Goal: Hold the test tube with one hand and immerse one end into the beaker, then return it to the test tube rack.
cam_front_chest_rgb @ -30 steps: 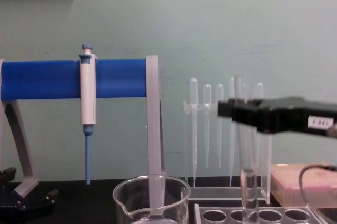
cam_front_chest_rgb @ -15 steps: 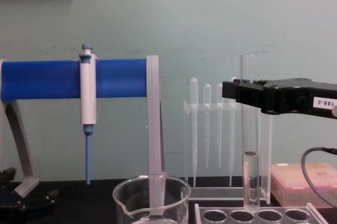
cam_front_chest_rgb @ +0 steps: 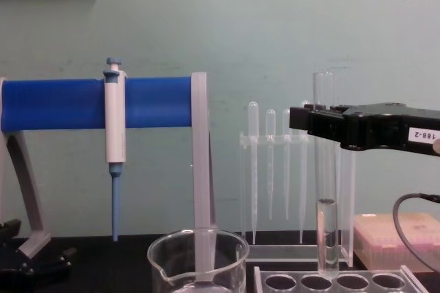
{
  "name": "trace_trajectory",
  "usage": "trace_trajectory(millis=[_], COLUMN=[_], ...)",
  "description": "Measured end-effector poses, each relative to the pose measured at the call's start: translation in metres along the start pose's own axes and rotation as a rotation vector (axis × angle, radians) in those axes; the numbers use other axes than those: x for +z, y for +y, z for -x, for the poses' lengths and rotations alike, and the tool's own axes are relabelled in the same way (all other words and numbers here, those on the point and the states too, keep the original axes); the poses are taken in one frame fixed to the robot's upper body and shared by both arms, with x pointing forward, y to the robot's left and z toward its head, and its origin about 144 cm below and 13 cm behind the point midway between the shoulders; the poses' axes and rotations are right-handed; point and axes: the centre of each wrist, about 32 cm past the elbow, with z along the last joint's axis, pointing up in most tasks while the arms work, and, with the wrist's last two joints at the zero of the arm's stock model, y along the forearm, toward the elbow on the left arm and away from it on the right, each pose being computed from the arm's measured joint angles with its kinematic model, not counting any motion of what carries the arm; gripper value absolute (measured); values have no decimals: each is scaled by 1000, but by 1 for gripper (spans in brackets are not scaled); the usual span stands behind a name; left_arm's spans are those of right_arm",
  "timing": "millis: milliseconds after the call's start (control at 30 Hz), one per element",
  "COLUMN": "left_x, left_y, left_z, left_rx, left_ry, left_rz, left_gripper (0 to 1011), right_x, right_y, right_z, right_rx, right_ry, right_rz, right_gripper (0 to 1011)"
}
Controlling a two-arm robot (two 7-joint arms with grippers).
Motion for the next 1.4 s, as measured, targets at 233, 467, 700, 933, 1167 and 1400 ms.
trace_trajectory(millis=[233, 467, 700, 933, 1167, 1400], left_x=[0, 0, 0, 0, 0, 0], left_y=[0, 0, 0, 0, 0, 0], left_z=[0, 0, 0, 0, 0, 0], left_rx=[0, 0, 0, 0, 0, 0], left_ry=[0, 0, 0, 0, 0, 0], left_rz=[0, 0, 0, 0, 0, 0], left_gripper=[1000, 1000, 1000, 1000, 1000, 1000], right_x=[0, 0, 0, 0, 0, 0], right_y=[0, 0, 0, 0, 0, 0], right_z=[0, 0, 0, 0, 0, 0], right_rx=[1, 1, 1, 2, 2, 2], right_ry=[0, 0, 0, 0, 0, 0], right_rz=[1, 1, 2, 1, 2, 2], right_gripper=[224, 224, 224, 224, 224, 224])
